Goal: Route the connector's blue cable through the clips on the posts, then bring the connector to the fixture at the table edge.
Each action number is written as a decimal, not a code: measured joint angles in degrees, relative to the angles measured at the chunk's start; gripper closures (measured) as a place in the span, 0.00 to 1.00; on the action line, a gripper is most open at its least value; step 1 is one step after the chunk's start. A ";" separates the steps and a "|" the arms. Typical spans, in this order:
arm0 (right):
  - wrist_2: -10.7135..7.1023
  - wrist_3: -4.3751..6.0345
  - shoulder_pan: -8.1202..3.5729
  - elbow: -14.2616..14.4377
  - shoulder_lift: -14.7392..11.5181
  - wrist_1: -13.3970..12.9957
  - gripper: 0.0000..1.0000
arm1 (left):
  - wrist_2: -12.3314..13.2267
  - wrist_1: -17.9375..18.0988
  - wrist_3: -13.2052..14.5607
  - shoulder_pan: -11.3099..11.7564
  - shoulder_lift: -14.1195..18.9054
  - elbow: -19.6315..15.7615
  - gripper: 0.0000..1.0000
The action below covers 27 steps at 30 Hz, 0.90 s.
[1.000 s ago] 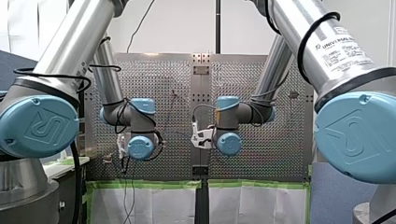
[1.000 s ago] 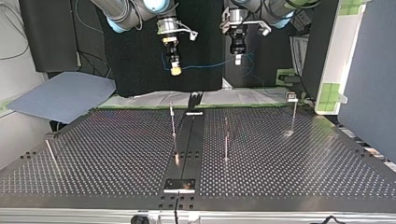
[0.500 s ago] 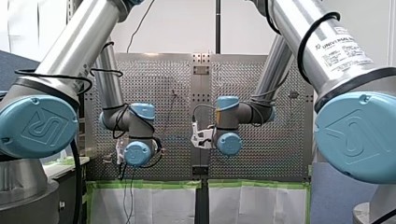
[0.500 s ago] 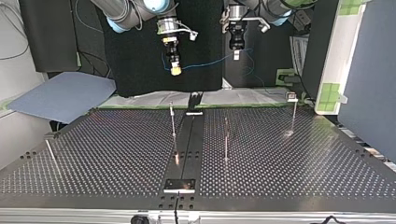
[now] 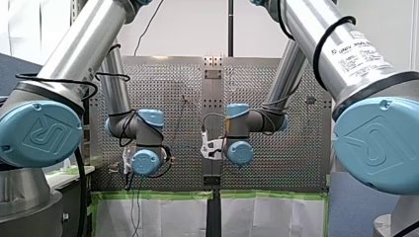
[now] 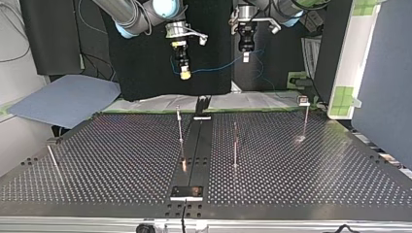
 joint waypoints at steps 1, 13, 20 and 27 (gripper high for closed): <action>0.00 0.01 0.00 -0.06 0.03 0.58 1.00 | 0.00 0.00 0.00 0.00 0.00 0.00 1.00; 0.00 0.02 0.01 -0.14 0.06 6.14 1.00 | 0.00 0.00 0.00 0.00 0.00 0.00 1.00; 0.13 0.04 0.02 -0.24 0.31 7.47 1.00 | -1.07 -1.06 0.19 -0.39 1.06 1.06 1.00; 0.77 2.54 0.68 -1.56 -2.14 10.08 1.00 | -2.84 -4.31 -2.29 -0.32 4.32 4.31 1.00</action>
